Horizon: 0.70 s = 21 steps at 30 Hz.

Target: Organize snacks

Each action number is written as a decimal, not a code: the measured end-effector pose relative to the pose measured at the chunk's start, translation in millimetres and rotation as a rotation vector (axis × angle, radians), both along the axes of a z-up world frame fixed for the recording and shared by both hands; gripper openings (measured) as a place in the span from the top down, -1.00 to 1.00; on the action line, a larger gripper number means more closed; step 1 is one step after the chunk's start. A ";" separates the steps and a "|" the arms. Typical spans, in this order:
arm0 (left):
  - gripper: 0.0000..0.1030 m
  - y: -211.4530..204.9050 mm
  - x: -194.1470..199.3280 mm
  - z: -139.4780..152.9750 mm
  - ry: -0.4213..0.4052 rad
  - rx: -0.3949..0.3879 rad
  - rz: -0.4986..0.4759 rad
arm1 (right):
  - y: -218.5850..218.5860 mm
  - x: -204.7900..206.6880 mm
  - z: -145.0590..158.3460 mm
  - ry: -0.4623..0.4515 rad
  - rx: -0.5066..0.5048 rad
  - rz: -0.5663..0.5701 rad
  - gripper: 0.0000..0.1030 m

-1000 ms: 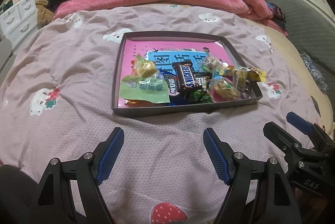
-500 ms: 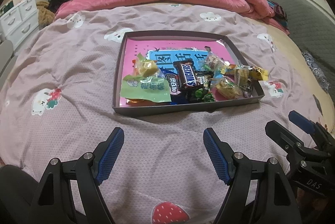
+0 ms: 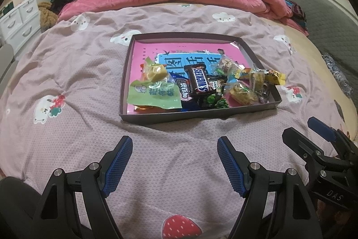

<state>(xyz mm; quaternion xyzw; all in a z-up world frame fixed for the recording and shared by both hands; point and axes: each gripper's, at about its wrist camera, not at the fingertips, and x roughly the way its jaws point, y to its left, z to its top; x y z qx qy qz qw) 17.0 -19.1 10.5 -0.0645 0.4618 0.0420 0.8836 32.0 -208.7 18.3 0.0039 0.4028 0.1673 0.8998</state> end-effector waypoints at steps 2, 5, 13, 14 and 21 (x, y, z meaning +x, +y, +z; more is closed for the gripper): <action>-0.54 -0.1 -0.1 0.8 0.000 -0.001 0.000 | -0.4 -0.2 0.1 0.000 0.000 0.000 -0.76; -0.54 0.0 0.1 0.3 -0.002 -0.002 -0.001 | 0.4 0.0 0.6 -0.002 0.001 0.000 -0.76; -0.54 0.7 -0.2 1.2 -0.006 -0.005 -0.001 | -0.1 1.6 2.7 -0.004 0.000 0.000 -0.78; -0.54 1.1 0.0 1.3 -0.006 -0.005 -0.001 | -0.5 0.9 2.7 -0.004 0.000 0.000 -0.78; -0.54 4.4 2.9 -2.4 -0.001 -0.027 -0.010 | -0.4 3.3 1.3 0.001 -0.003 -0.002 -0.79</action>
